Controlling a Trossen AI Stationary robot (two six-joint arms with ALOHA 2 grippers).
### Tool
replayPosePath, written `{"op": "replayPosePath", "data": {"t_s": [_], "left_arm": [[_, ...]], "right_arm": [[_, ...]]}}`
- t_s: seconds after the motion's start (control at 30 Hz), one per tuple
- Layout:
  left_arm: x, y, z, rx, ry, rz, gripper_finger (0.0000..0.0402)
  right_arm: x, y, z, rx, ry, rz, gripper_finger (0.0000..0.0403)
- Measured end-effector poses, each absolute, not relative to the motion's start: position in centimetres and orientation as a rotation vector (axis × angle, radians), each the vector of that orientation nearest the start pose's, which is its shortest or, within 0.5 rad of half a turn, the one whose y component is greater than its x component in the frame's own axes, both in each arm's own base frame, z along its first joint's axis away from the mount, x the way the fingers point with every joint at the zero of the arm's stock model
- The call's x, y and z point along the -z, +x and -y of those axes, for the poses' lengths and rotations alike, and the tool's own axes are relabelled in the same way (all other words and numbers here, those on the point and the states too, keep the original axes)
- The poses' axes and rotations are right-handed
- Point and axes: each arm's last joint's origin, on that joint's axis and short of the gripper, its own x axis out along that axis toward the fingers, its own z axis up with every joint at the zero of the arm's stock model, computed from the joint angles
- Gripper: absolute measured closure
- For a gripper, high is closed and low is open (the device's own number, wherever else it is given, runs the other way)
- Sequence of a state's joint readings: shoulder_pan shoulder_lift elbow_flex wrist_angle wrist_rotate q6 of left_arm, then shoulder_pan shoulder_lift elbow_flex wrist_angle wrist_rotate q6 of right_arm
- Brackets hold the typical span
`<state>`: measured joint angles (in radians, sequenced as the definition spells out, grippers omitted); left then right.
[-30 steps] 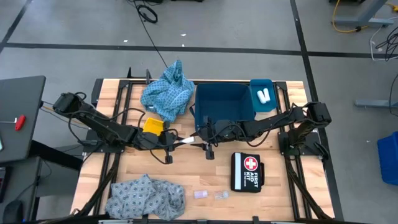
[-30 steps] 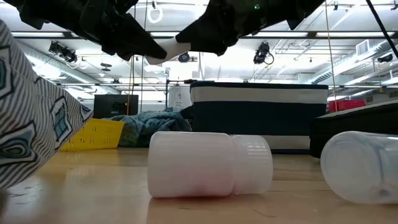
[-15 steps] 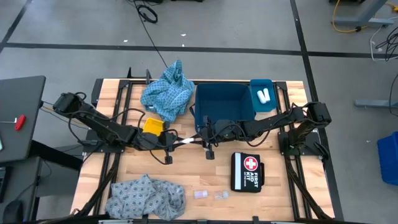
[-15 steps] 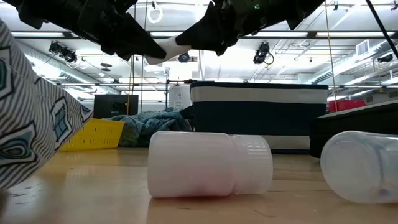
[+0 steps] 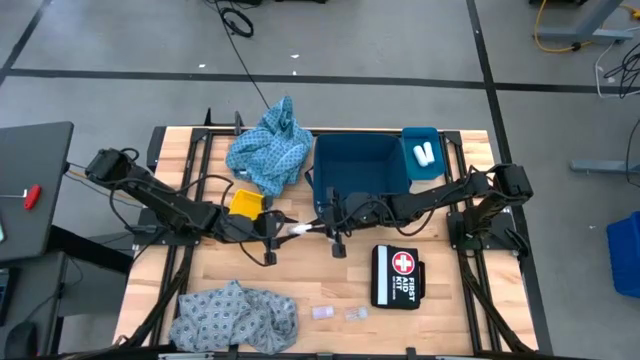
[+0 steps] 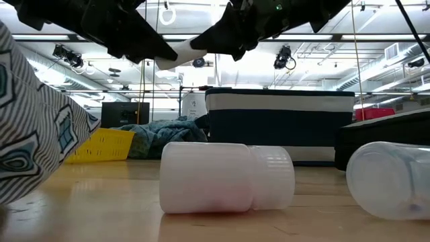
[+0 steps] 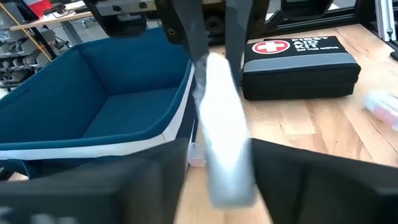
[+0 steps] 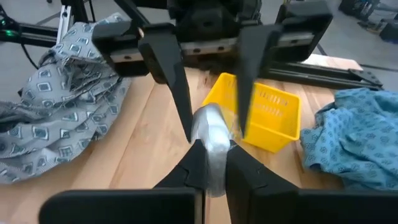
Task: Pick & place medical supplies in basket/bin
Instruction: Put the white rolled gauze into the blue bin
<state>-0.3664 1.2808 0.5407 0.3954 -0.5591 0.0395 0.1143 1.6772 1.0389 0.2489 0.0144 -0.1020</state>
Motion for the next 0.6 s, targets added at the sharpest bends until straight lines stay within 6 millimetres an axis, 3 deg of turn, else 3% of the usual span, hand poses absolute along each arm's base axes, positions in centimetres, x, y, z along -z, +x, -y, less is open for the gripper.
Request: {"op": "replayPosePath", "data": {"t_s": [0.13, 0.27, 0.4, 0.6], "left_arm": [[-20.7, 24.0, 7.8, -0.171, 0.189, -0.3, 0.0138], [-21.2, 23.8, 8.0, -0.108, 0.168, -0.281, 0.0084], [-21.8, 23.4, 8.3, -0.062, 0.169, -0.245, 0.0064], [-22.0, 21.7, 8.0, -0.022, 0.132, -0.043, 0.0067]], "right_arm": [[-23.1, 36.7, -4.2, -0.119, -0.126, -0.388, 0.0375], [-23.1, 36.7, -4.2, -0.115, -0.125, -0.389, 0.0375], [-23.1, 36.7, -4.2, -0.099, -0.126, -0.392, 0.0375], [-23.1, 36.7, -4.2, -0.096, -0.119, -0.392, 0.0375]]}}
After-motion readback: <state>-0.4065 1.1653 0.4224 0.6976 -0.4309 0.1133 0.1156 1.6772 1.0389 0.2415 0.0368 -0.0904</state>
